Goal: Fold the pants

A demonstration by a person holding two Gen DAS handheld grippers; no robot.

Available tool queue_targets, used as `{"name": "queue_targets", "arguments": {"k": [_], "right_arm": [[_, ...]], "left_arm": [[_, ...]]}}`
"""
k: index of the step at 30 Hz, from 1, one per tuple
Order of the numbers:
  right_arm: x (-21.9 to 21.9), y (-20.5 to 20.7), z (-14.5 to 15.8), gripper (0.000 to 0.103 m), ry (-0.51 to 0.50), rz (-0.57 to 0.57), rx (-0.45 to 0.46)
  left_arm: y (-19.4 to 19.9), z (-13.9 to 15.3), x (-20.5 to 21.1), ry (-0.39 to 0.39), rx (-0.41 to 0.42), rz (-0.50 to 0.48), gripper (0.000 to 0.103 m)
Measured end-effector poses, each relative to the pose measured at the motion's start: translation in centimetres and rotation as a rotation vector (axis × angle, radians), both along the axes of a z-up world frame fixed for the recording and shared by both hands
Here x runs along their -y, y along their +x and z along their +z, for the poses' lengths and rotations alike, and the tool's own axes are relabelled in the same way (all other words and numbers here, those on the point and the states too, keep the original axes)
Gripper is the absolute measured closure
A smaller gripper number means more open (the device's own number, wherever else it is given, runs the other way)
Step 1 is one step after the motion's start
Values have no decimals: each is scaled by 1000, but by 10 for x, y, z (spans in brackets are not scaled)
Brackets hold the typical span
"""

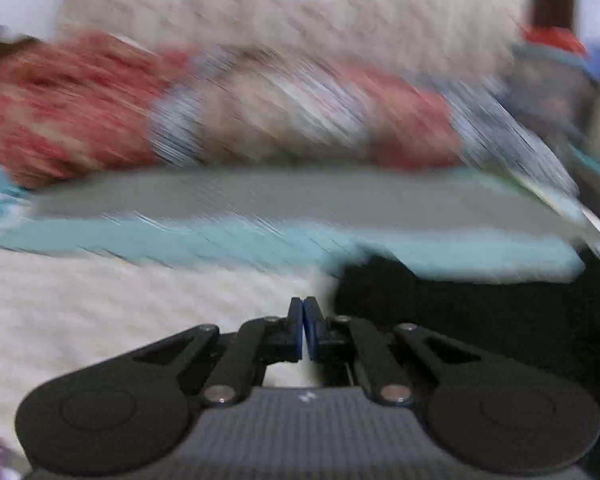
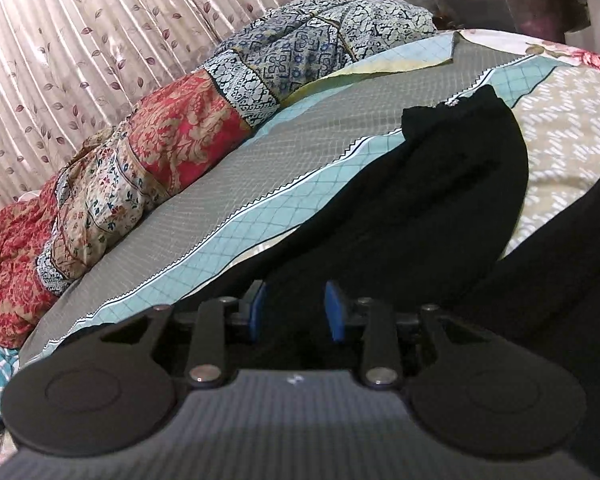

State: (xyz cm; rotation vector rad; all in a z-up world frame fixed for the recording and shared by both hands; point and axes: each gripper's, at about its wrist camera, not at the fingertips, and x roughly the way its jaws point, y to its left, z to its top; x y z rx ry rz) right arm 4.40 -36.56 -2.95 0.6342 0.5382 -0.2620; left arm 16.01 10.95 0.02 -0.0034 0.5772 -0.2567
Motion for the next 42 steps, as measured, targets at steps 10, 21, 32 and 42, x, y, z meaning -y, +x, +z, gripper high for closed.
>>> {"name": "queue_targets", "arguments": {"k": [10, 21, 32, 42], "right_arm": [[0, 0, -18, 67, 91, -16, -36], [-1, 3, -17, 67, 84, -1, -45], [-5, 3, -23, 67, 101, 9, -55], [0, -2, -23, 67, 103, -9, -60]], "left_arm": [[61, -38, -30, -212, -327, -8, 97], [86, -79, 21, -337, -469, -129, 57], [65, -76, 62, -235, -388, -184, 86], [56, -14, -31, -314, -161, 69, 99]]}}
